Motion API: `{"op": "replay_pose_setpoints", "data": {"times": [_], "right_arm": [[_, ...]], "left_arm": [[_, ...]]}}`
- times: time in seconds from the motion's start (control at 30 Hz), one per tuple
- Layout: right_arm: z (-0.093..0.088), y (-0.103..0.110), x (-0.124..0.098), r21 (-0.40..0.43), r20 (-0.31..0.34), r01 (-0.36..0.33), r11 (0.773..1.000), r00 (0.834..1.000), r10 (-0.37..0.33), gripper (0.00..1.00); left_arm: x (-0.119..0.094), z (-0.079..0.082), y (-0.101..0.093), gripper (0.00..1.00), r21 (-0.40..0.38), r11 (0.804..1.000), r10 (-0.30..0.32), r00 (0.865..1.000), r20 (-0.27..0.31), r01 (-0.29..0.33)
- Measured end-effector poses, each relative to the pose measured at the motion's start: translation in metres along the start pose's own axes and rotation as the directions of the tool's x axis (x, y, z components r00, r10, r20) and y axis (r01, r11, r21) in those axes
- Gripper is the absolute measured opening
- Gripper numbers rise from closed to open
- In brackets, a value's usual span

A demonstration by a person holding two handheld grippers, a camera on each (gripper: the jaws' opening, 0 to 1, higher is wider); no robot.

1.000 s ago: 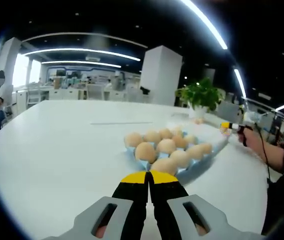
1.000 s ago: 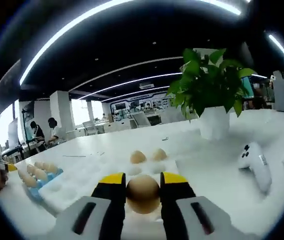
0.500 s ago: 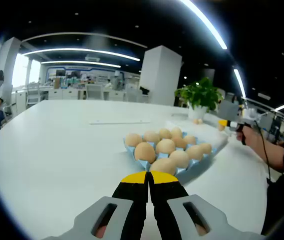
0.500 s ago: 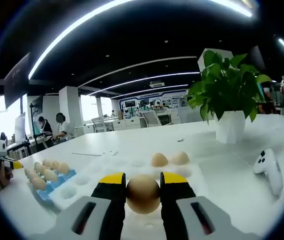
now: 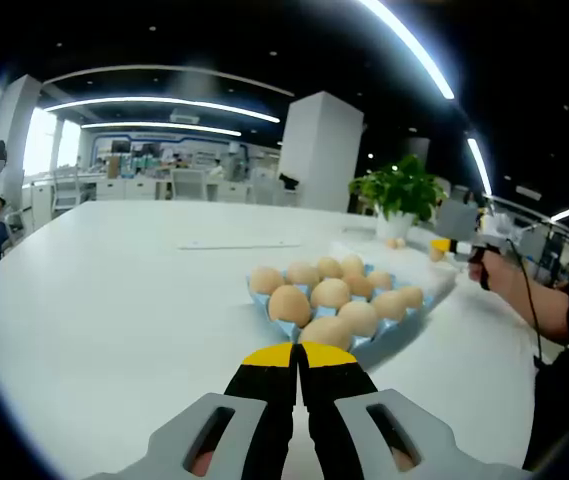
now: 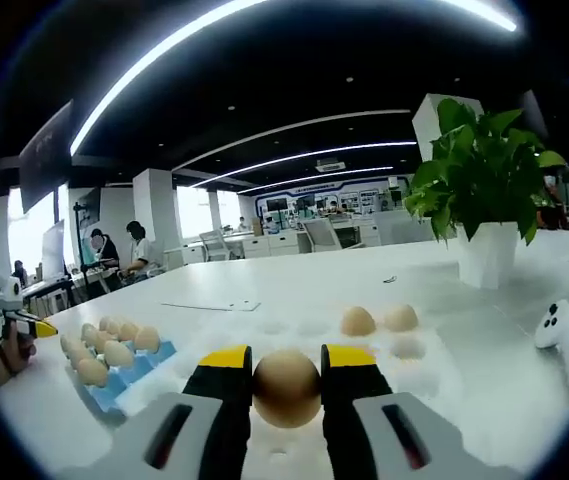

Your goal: Pick up the eggs on the table and place them into the egg tray on the table

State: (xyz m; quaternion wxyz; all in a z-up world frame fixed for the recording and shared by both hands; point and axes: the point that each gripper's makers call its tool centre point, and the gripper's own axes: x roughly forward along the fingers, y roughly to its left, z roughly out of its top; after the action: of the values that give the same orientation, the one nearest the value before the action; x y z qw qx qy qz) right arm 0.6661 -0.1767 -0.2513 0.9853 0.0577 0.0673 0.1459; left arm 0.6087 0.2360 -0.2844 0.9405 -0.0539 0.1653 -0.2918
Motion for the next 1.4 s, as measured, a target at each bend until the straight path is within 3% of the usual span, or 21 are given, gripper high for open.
{"op": "replay_pose_setpoints", "data": {"times": [0.6,1.13,1.4], "right_arm": [[-0.002,0.031,0.012,0.027,-0.017,-0.075,0.997,0.997,0.075,0.27],[-0.01,0.066,0.033,0.053,-0.042,-0.171,0.984,0.984,0.174,0.27],[-0.013,0.101,0.042,0.046,-0.052,-0.248,0.968,0.967,0.251,0.27]], "left_arm": [[-0.003,-0.001,-0.013,0.01,-0.004,1.0,-0.004,1.0,0.01,0.004],[-0.004,-0.002,-0.012,0.01,-0.009,1.0,0.0,1.0,0.009,0.0],[-0.004,-0.002,-0.012,0.01,-0.011,1.0,-0.001,1.0,0.009,0.002]]}}
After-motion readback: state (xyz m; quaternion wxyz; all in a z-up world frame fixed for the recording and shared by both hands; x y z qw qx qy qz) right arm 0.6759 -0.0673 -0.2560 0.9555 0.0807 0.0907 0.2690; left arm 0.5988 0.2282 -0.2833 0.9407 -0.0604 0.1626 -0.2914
